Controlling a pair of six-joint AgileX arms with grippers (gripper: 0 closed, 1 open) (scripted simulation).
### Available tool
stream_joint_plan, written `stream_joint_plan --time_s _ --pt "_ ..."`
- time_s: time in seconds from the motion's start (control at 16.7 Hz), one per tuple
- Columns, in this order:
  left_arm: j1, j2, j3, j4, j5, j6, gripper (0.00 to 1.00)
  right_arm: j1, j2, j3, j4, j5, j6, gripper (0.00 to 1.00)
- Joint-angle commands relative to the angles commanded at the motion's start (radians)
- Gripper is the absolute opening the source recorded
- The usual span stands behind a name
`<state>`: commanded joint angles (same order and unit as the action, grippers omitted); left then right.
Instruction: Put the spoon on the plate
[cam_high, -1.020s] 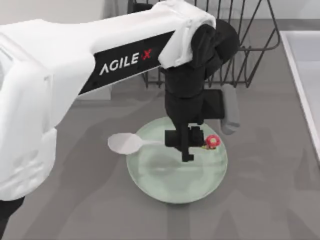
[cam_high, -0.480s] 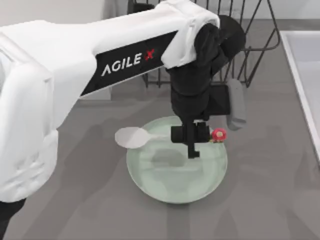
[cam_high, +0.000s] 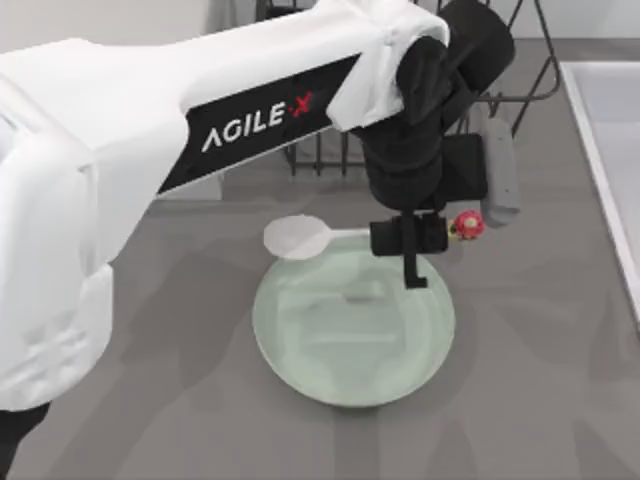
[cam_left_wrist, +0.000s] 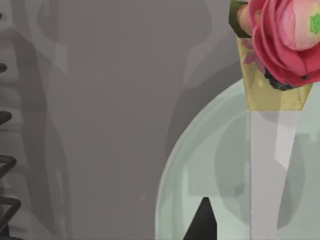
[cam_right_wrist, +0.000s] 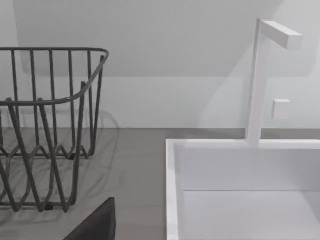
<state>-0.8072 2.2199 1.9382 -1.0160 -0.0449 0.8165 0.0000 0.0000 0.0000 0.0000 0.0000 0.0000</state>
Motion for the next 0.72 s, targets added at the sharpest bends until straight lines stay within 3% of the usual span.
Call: stream_joint_plan --time_s 0.72 --pt "0.030 -0.004 -0.114 -0.002 0.043 0.012 0.00 0.000 0.000 0.000 0.000 0.000 0.000 1.00"
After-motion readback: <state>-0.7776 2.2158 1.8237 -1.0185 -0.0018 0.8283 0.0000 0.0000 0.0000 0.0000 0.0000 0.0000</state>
